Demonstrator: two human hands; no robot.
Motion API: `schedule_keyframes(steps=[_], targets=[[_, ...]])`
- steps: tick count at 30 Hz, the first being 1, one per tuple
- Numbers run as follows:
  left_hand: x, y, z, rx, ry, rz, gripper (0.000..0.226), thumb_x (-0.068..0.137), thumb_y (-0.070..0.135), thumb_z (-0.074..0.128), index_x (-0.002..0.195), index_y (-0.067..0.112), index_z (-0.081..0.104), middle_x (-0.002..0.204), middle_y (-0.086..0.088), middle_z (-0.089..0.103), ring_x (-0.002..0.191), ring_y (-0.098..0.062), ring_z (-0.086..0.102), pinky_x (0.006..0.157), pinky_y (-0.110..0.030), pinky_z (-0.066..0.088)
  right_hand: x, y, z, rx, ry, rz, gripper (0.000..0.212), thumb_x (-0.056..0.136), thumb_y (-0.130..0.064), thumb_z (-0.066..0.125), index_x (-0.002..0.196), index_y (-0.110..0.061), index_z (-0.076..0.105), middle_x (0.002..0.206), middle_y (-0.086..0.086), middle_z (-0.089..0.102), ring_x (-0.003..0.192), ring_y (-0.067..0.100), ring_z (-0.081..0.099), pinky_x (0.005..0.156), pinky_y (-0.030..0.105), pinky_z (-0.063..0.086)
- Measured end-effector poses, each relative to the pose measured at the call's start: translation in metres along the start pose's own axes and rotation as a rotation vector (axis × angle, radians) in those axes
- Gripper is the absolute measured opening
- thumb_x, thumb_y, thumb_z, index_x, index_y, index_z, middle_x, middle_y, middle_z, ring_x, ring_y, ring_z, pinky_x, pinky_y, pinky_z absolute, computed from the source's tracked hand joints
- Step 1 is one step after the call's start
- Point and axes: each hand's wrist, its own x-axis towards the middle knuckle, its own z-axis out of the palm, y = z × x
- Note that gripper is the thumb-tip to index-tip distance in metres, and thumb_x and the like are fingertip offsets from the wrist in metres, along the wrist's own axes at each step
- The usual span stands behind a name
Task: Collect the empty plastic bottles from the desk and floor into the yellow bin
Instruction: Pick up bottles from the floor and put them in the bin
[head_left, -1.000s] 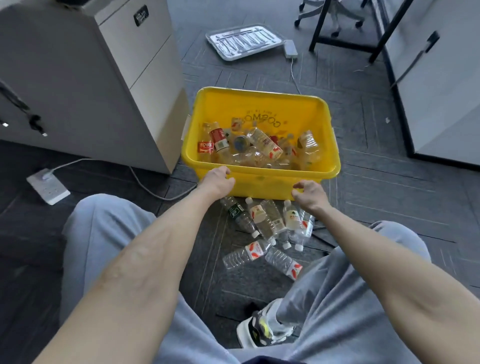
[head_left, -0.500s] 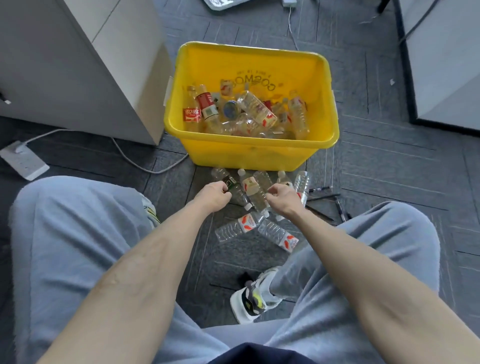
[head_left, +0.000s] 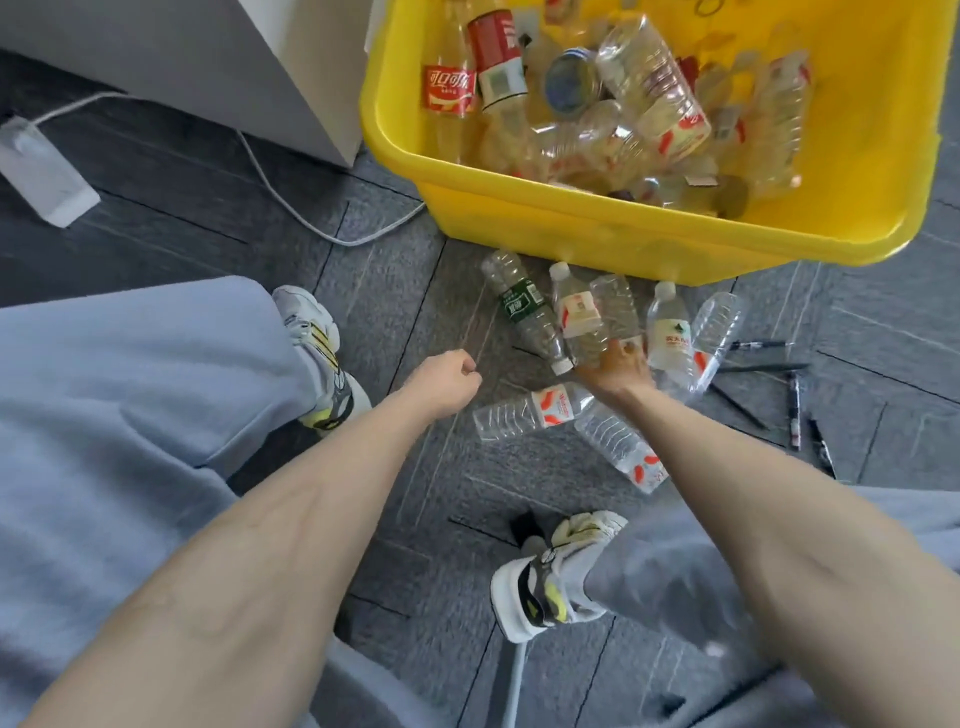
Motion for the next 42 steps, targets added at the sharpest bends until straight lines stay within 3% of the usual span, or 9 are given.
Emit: schedule_keyframes(steps=[4, 10, 14, 16, 19, 26, 33, 37, 42], targets=[[0.022, -0.018, 0.007, -0.079, -0.033, -0.063, 0.034, 0.098, 0.031, 0.043, 0.129, 0.021, 0.054, 0.133, -0.005, 0.057, 0.117, -0.026, 0.055, 0.097, -0.034, 0.046, 0.042, 0.004, 0.019, -0.067, -0.051, 0.109, 0.113, 0.069, -0.061, 0.076, 0.152, -0.014, 0.014, 0.155, 0.017, 0.021, 0.142, 0.038, 0.025, 0.111, 0.054, 0.035], [0.034, -0.032, 0.015, -0.062, -0.078, -0.115, 0.034, 0.100, 0.031, 0.041, 0.129, 0.018, 0.054, 0.128, -0.004, 0.058, 0.115, -0.025, 0.055, 0.096, -0.034, 0.045, 0.059, 0.006, 0.033, 0.008, 0.148, 0.057, 0.095, 0.060, -0.066, 0.061, 0.135, -0.012, 0.040, 0.125, 0.016, 0.049, 0.109, 0.038, 0.054, 0.088, 0.051, 0.053], [0.047, -0.018, 0.019, -0.190, -0.050, -0.197, 0.018, 0.100, 0.029, 0.039, 0.088, 0.023, 0.050, 0.092, -0.007, 0.050, 0.080, -0.021, 0.048, 0.071, -0.030, 0.035, 0.063, 0.011, 0.032, 0.119, 0.116, 0.044, 0.096, 0.048, -0.087, 0.050, 0.118, -0.021, 0.054, 0.107, 0.007, 0.060, 0.089, 0.028, 0.062, 0.077, 0.043, 0.058], [0.061, -0.005, 0.023, -0.258, -0.023, -0.218, 0.015, 0.100, 0.031, 0.041, 0.102, 0.021, 0.052, 0.095, -0.008, 0.054, 0.080, -0.021, 0.050, 0.073, -0.030, 0.040, 0.046, 0.005, 0.018, 0.182, 0.108, 0.017, 0.084, 0.049, -0.078, 0.056, 0.111, -0.020, 0.057, 0.098, 0.003, 0.064, 0.086, 0.026, 0.065, 0.075, 0.042, 0.059], [0.086, 0.015, 0.032, -0.298, 0.000, -0.292, 0.057, 0.095, 0.045, 0.049, 0.143, 0.015, 0.038, 0.137, -0.009, 0.051, 0.119, -0.030, 0.053, 0.100, -0.042, 0.047, 0.018, 0.005, 0.001, 0.275, 0.098, -0.033, 0.049, 0.066, -0.055, 0.067, 0.100, -0.024, 0.052, 0.099, 0.000, 0.065, 0.089, 0.023, 0.063, 0.078, 0.038, 0.055], [0.142, 0.063, 0.064, -0.561, 0.074, -0.519, 0.124, 0.074, 0.073, 0.062, 0.155, 0.008, -0.006, 0.161, -0.015, 0.013, 0.146, -0.036, 0.021, 0.117, -0.048, 0.025, -0.023, 0.048, -0.015, 0.279, 0.051, 0.066, 0.064, 0.072, -0.050, 0.070, 0.120, -0.016, 0.044, 0.113, 0.002, 0.052, 0.101, 0.024, 0.054, 0.080, 0.035, 0.043], [0.164, 0.081, 0.061, -0.621, 0.202, -0.506, 0.104, 0.080, 0.050, 0.072, 0.151, 0.001, 0.013, 0.150, -0.015, 0.036, 0.138, -0.032, 0.037, 0.111, -0.037, 0.032, -0.041, 0.079, -0.027, 0.281, 0.062, 0.148, 0.064, 0.071, -0.050, 0.068, 0.121, -0.019, 0.044, 0.116, 0.002, 0.053, 0.101, 0.024, 0.056, 0.083, 0.036, 0.045], [0.167, 0.063, 0.060, -0.760, 0.160, -0.486, 0.089, 0.053, 0.053, 0.078, 0.129, 0.018, 0.048, 0.121, -0.005, 0.064, 0.102, -0.025, 0.063, 0.093, -0.041, 0.051, -0.046, 0.081, -0.033, 0.293, 0.040, 0.163, 0.068, 0.070, -0.051, 0.068, 0.124, -0.019, 0.043, 0.118, 0.002, 0.052, 0.103, 0.025, 0.056, 0.086, 0.037, 0.046], [0.117, 0.061, 0.050, -0.673, 0.119, -0.420, 0.057, 0.072, 0.038, 0.074, 0.122, 0.018, 0.056, 0.114, -0.007, 0.065, 0.100, -0.026, 0.062, 0.095, -0.041, 0.051, -0.054, 0.071, -0.034, 0.326, 0.009, 0.150, 0.068, 0.073, -0.050, 0.067, 0.127, -0.016, 0.043, 0.125, 0.005, 0.052, 0.111, 0.027, 0.055, 0.089, 0.037, 0.045]])
